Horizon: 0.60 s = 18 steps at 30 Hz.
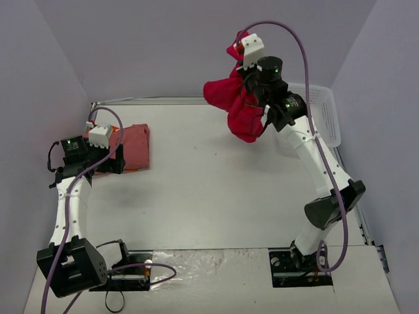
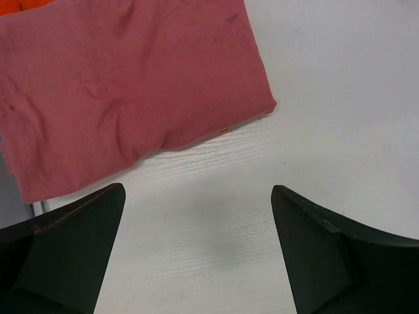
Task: Fold and stack the t-shirts
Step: Move the tshirt to the center of the board
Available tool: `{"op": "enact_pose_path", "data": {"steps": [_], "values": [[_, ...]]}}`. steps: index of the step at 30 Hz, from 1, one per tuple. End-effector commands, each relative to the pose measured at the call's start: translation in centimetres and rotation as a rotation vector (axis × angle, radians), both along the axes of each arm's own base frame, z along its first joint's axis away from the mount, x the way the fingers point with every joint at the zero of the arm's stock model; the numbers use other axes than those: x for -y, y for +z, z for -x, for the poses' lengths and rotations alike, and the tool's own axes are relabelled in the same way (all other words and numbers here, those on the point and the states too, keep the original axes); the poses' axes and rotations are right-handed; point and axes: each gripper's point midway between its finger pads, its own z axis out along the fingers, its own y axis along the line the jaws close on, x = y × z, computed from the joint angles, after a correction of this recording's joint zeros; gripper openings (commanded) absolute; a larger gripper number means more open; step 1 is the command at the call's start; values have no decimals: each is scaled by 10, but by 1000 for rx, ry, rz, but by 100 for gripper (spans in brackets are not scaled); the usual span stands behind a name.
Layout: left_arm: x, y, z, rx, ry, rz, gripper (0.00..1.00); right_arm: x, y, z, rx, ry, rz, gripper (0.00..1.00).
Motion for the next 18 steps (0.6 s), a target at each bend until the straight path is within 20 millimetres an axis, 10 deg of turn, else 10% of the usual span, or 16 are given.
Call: {"op": "enact_pose_path", "data": {"steps": [1, 10, 16, 18], "values": [[2, 10, 3, 31, -3, 19, 94, -11, -21, 14, -42, 69, 27, 0], [4, 10, 3, 32, -11, 27, 94, -47, -240, 52, -517, 304, 103, 0], [5, 9, 4, 28, -16, 34, 94, -60, -318, 95, -767, 465, 162, 1], [7, 9, 4, 25, -21, 38, 94, -66, -330, 114, -851, 544, 168, 29]]}}
